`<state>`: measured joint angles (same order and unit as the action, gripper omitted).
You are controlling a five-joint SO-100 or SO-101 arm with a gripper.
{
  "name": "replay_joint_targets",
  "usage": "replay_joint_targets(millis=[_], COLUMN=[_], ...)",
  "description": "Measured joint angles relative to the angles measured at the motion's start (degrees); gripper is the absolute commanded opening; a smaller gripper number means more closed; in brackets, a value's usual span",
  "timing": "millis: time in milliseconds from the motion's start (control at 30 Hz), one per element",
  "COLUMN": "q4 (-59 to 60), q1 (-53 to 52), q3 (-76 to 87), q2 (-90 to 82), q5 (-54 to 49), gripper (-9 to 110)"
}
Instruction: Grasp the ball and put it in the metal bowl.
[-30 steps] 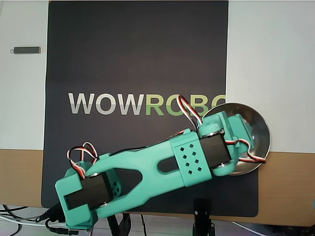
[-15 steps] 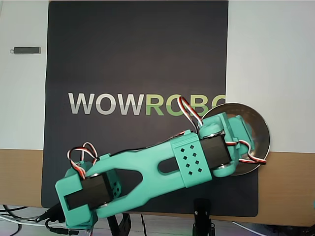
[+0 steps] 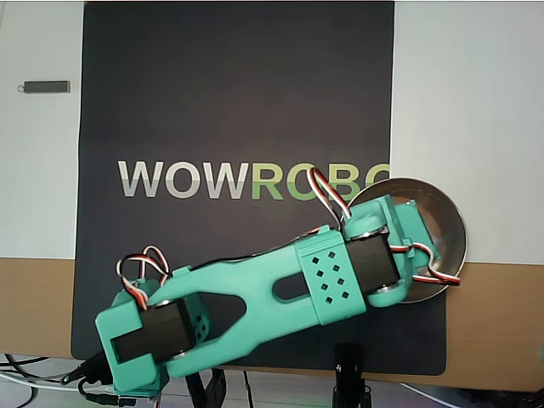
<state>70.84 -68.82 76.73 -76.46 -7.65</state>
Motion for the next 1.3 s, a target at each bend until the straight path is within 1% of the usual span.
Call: replay_joint_targets(millis=[300, 533, 667, 933, 1300], q4=[0.0, 0.2, 3.6, 11.5, 17.3], q1=[0.1, 2.1, 4.0, 11.6, 27.0], q3=[0.0, 0.2, 0.3, 0.3, 0.3], q2=[0.0, -0.4, -3.6, -9.7, -12.3], q5=[0.0, 0.0, 0.0, 0.0, 0.0], gripper=[0, 0, 0, 0, 0])
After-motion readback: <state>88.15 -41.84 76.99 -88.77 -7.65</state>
